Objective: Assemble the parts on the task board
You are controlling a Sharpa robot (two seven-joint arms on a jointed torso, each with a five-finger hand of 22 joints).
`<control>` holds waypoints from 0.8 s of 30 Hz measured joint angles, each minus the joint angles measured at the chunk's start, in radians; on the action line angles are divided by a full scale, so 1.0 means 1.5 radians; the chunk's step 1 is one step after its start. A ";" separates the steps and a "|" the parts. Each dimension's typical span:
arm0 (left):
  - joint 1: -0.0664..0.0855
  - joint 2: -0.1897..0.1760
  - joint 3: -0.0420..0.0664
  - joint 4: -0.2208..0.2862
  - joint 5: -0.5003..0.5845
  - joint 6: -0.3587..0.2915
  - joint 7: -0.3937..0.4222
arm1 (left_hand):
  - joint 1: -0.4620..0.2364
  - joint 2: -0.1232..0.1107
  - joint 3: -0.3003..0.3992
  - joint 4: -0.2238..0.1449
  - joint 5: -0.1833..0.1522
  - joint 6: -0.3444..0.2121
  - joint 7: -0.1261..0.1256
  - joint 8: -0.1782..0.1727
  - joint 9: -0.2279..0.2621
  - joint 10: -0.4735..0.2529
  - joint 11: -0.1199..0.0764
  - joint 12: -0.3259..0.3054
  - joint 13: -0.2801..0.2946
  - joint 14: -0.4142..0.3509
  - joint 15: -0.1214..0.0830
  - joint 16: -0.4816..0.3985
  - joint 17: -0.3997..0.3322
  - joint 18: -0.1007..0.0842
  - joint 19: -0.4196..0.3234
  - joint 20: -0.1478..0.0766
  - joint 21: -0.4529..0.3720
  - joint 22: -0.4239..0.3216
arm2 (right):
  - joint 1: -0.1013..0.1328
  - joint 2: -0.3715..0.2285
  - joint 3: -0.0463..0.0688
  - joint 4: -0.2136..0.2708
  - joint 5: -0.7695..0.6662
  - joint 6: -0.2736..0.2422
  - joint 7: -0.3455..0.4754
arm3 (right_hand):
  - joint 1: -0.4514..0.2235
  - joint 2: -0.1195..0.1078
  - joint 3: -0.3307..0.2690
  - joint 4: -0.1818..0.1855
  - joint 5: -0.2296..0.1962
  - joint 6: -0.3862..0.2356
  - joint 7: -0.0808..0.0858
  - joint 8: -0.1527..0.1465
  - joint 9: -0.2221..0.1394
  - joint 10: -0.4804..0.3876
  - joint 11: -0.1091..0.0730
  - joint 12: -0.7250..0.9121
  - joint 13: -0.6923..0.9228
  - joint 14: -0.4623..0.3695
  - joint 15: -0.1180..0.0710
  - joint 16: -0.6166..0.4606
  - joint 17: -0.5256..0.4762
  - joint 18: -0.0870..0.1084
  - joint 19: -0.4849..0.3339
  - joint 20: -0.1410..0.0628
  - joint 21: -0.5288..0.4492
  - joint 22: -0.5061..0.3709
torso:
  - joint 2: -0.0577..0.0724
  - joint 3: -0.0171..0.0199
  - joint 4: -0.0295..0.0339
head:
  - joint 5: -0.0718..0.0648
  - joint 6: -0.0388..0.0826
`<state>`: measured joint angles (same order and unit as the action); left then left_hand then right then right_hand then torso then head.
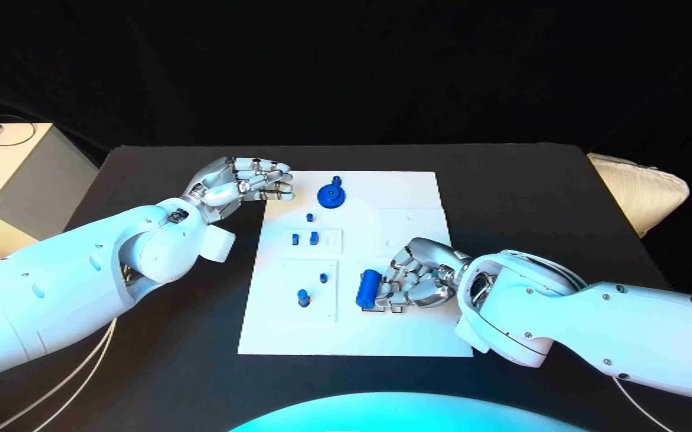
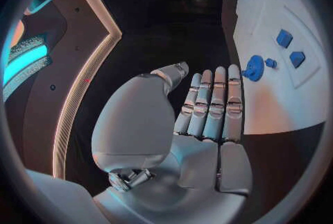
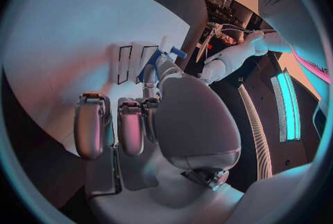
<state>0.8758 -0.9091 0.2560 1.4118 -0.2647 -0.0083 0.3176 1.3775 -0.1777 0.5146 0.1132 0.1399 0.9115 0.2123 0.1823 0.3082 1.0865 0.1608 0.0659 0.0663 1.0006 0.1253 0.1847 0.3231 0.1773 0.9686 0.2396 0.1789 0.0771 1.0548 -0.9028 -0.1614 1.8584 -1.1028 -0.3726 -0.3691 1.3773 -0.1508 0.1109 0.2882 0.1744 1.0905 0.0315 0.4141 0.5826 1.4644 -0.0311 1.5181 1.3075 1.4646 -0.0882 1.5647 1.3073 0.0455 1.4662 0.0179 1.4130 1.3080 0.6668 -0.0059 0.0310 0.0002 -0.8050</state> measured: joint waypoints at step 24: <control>0.000 -0.002 0.000 0.000 0.000 0.001 -0.001 | 0.000 0.000 0.004 0.000 0.000 0.000 0.000 0.000 -0.001 0.000 0.000 0.000 0.000 0.000 0.000 0.000 0.001 0.000 0.000 0.000 0.000 -0.001 | -0.003 -0.022 0.000 0.009 -0.019 0.000 0.000 | 0.006 -0.014 0.017 0.001 0.014 0.007 -0.007 0.018 0.007 0.003 -0.007 0.017 0.000 0.001 -0.008 0.000 0.000 0.000 0.000 -0.005 0.007 0.000 | -0.001 0.0004 -0.0004 | 0.003 0.000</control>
<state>0.8758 -0.9122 0.2559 1.4111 -0.2647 -0.0067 0.3160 1.3775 -0.1777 0.5204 0.1132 0.1399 0.9115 0.2123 0.1823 0.3074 1.0865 0.1608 0.0659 0.0663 1.0006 0.1253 0.1848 0.3241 0.1774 0.9685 0.2395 0.1789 0.0763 1.0509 -0.9351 -0.1614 1.8715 -1.1316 -0.3725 -0.3690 1.3864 -0.1722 0.1368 0.2895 0.1957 1.1016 0.0204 0.4412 0.5929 1.4681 -0.0418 1.5429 1.3073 1.4665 -0.1005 1.5646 1.3080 0.0455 1.4662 0.0106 1.4229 1.3077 0.6657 -0.0053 0.0304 0.0040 -0.8045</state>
